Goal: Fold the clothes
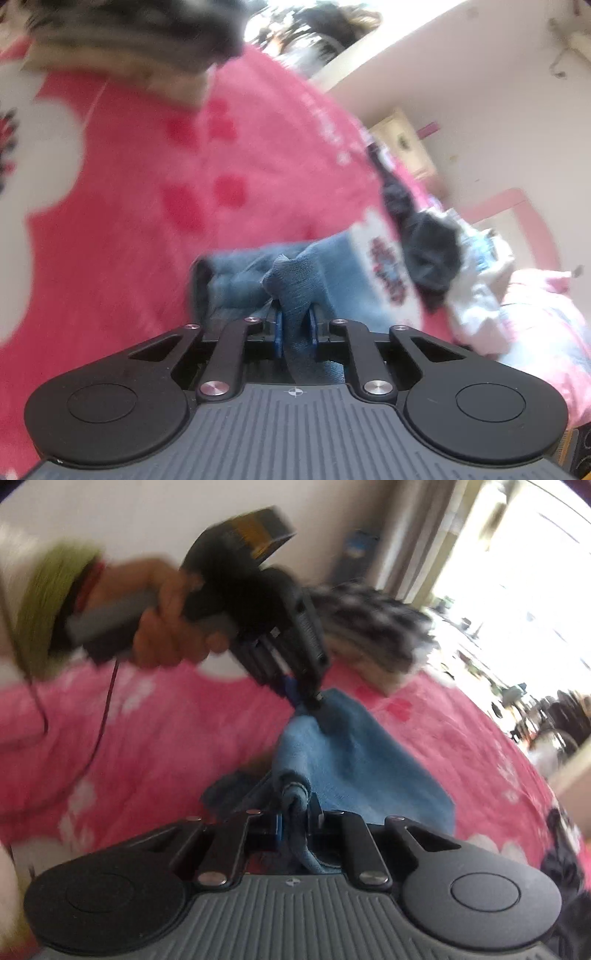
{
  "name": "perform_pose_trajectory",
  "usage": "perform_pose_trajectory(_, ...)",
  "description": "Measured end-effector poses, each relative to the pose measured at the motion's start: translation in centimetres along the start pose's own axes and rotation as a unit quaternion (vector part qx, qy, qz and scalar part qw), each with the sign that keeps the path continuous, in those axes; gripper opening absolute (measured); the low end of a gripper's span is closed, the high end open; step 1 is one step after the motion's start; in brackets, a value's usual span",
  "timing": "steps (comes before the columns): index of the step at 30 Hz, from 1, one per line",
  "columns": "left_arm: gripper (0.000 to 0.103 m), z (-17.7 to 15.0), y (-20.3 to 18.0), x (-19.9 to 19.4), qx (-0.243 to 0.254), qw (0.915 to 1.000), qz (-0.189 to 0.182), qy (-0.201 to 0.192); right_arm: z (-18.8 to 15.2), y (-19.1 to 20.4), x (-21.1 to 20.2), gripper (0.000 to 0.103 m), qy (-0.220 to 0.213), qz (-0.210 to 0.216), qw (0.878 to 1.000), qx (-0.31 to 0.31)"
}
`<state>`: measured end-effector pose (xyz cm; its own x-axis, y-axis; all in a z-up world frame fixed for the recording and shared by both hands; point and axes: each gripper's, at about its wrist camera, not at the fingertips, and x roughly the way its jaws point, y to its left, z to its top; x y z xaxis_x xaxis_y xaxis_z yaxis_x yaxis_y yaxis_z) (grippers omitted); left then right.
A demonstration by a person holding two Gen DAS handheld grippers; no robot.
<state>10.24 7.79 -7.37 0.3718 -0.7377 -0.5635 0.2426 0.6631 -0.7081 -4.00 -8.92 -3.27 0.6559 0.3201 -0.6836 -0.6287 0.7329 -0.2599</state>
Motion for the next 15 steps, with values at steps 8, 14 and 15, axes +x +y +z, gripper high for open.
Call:
perform_pose_trajectory(8, 0.011, 1.0, 0.8, 1.0, 0.066, 0.9966, 0.05, 0.008, 1.0, 2.3, 2.1, 0.016, -0.012, -0.008, 0.997, 0.081)
perform_pose_trajectory(14, 0.022, -0.6, 3.6, 0.2, 0.033, 0.9948, 0.096, -0.005, -1.0, 6.1, 5.6, 0.04, -0.01, -0.002, 0.994, 0.111)
perform_pose_trajectory(15, 0.022, -0.8, 3.6, -0.2, 0.032, 0.9943, 0.101, -0.014, -0.9, 6.5, 5.4, 0.048, -0.014, -0.002, 0.994, 0.108)
